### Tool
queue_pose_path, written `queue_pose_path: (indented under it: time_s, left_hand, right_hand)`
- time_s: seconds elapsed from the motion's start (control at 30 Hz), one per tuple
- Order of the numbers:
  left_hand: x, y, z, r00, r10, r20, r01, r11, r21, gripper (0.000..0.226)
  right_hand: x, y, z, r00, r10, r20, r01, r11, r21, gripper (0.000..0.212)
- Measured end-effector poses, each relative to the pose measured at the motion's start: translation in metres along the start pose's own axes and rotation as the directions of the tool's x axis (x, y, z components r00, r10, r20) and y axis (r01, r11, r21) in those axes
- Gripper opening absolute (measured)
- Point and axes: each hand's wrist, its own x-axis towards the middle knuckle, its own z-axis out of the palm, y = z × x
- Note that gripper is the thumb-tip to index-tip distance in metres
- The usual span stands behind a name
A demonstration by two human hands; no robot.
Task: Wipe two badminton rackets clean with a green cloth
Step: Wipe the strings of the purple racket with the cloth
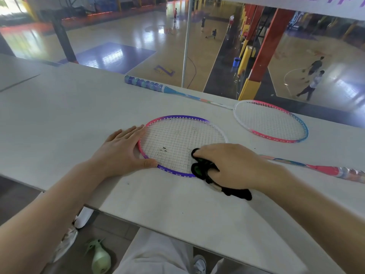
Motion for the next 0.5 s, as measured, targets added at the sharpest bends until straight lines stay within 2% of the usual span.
queue_pose_path:
  time_s: [0.23, 0.4, 0.5]
  left_hand:
    - [0.0, 0.001, 0.0, 1.0, -0.001, -0.016, 0.001, 1.0, 0.009, 0.138]
    - [0.0, 0.001, -0.001, 1.0, 0.004, -0.013, -0.004, 1.0, 0.02, 0.138]
    - [0.0, 0.001, -0.001, 1.0, 0.002, -0.014, -0.002, 1.0, 0.014, 0.139]
  right_hand:
    - [0.057, 0.033, -0.01, 0.984, 0.179, 0.0, -0.178, 0.979, -0.104, 0.009]
    - [0.09, 0.043, -0.01, 0.978, 0.2, -0.056, -0.201, 0.98, 0.0, 0.013]
    - [0.097, 0.039, -0.001, 0.982, 0.18, -0.051, -0.183, 0.982, -0.053, 0.018]
